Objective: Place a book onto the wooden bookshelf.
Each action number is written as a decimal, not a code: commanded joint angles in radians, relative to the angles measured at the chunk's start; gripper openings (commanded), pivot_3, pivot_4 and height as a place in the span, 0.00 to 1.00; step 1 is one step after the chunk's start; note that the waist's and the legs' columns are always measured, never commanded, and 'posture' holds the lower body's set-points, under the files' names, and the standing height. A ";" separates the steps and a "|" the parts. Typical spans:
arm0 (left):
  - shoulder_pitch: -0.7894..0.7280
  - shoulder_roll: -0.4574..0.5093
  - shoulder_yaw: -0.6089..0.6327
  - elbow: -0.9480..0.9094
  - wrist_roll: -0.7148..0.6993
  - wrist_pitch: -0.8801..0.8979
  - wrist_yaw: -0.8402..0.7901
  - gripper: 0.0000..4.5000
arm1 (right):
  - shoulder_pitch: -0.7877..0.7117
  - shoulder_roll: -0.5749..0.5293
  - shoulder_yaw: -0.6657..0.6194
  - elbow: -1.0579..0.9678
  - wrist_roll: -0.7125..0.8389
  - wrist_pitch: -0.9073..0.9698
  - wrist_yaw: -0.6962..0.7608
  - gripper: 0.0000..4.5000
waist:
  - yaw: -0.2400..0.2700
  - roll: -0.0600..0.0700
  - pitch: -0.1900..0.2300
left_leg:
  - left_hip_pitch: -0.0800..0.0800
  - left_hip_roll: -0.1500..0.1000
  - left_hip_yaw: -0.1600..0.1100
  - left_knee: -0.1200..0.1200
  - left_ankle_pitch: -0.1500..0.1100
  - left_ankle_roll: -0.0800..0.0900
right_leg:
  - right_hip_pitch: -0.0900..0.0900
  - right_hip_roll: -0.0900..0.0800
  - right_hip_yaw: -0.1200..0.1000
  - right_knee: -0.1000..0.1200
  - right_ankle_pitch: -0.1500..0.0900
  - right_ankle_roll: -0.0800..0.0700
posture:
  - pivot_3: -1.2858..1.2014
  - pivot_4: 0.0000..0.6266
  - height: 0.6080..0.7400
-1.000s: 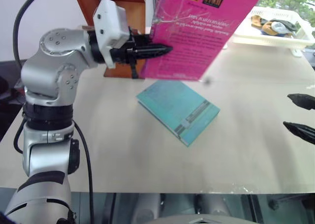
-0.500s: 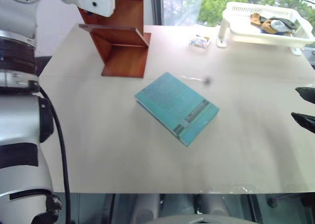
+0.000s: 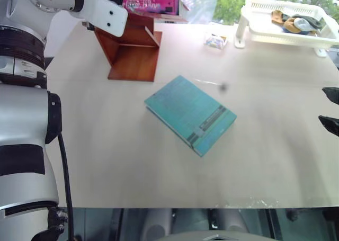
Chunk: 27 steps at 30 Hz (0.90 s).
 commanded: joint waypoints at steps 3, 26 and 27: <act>-0.058 -0.006 -0.002 0.031 0.030 0.017 0.047 0.07 | -0.075 0.009 -0.066 -0.003 0.111 0.023 -0.073 1.00 | 0.000 0.000 0.000 | 0.000 0.000 0.000 0.002 0.000 0.000 | 0.000 0.000 0.000 0.002 0.000 0.000 | 0.52 0.24 1.00; -0.084 0.016 -0.035 0.091 0.125 0.044 0.110 0.98 | -0.083 0.024 -0.073 0.009 0.131 0.024 -0.084 1.00 | 0.000 -0.001 0.000 | 0.000 0.000 0.000 0.005 0.000 0.000 | -0.001 0.000 0.000 0.007 0.000 0.000 | 0.52 0.24 1.00; -0.085 0.025 -0.036 0.090 0.129 0.046 0.112 0.98 | -0.080 0.025 -0.075 0.006 0.133 0.024 -0.085 1.00 | 0.000 -0.001 0.000 | 0.000 0.000 0.000 0.005 0.000 0.000 | -0.001 0.000 0.000 0.007 0.000 0.000 | 0.52 0.24 1.00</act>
